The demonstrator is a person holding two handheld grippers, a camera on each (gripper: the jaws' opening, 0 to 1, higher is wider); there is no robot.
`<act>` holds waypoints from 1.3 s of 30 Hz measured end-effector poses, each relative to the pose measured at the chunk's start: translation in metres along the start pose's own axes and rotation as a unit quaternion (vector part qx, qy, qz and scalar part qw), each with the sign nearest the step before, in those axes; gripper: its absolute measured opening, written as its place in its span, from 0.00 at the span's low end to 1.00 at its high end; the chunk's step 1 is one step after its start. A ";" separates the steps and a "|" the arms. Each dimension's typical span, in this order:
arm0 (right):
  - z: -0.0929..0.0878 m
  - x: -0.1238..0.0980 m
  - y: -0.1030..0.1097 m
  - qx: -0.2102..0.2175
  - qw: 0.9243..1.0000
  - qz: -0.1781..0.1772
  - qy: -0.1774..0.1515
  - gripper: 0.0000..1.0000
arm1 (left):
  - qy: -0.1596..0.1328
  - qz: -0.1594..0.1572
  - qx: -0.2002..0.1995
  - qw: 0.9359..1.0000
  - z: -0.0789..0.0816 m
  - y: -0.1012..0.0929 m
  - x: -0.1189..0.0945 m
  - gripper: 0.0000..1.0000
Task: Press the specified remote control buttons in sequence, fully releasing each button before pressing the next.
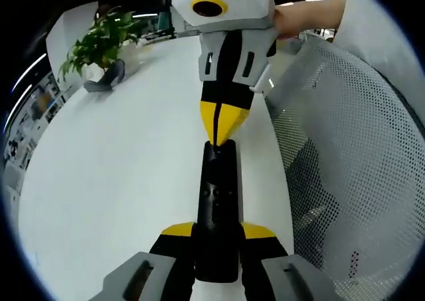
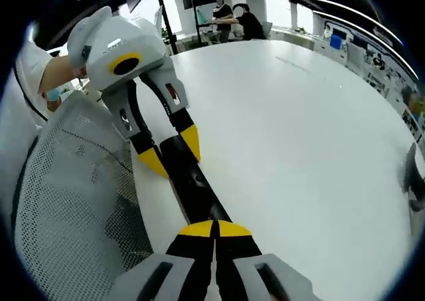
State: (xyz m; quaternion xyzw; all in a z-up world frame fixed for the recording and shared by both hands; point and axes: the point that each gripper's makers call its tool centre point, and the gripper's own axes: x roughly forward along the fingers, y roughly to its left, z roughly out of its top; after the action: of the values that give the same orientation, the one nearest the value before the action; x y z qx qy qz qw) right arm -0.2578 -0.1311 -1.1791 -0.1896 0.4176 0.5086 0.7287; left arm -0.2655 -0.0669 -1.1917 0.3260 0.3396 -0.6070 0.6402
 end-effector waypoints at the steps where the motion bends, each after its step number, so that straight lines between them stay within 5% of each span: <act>1: 0.000 0.000 0.001 -0.003 1.000 0.000 0.000 0.00 | 0.001 -0.001 0.000 1.000 0.000 0.000 0.000 0.24; 15: 0.003 0.006 0.008 -0.089 0.995 -0.006 0.035 0.00 | 0.002 -0.004 0.004 1.000 -0.001 0.001 0.000 0.24; 24: 0.005 0.007 0.006 -0.100 0.994 -0.021 0.033 0.00 | 0.012 -0.006 0.006 1.000 -0.001 0.001 0.000 0.24; 30: 0.006 0.006 0.005 -0.058 0.998 -0.014 0.006 0.00 | 0.015 -0.005 0.003 1.000 -0.001 0.000 0.000 0.24; 39: 0.011 0.012 0.015 -0.116 0.993 0.002 0.022 0.00 | 0.024 -0.007 0.009 1.000 0.000 0.000 0.001 0.24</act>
State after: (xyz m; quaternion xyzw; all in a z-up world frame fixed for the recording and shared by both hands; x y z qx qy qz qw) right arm -0.2648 -0.1106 -1.1808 -0.2835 0.3723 0.5503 0.6915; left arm -0.2652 -0.0670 -1.1927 0.3435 0.3516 -0.6064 0.6251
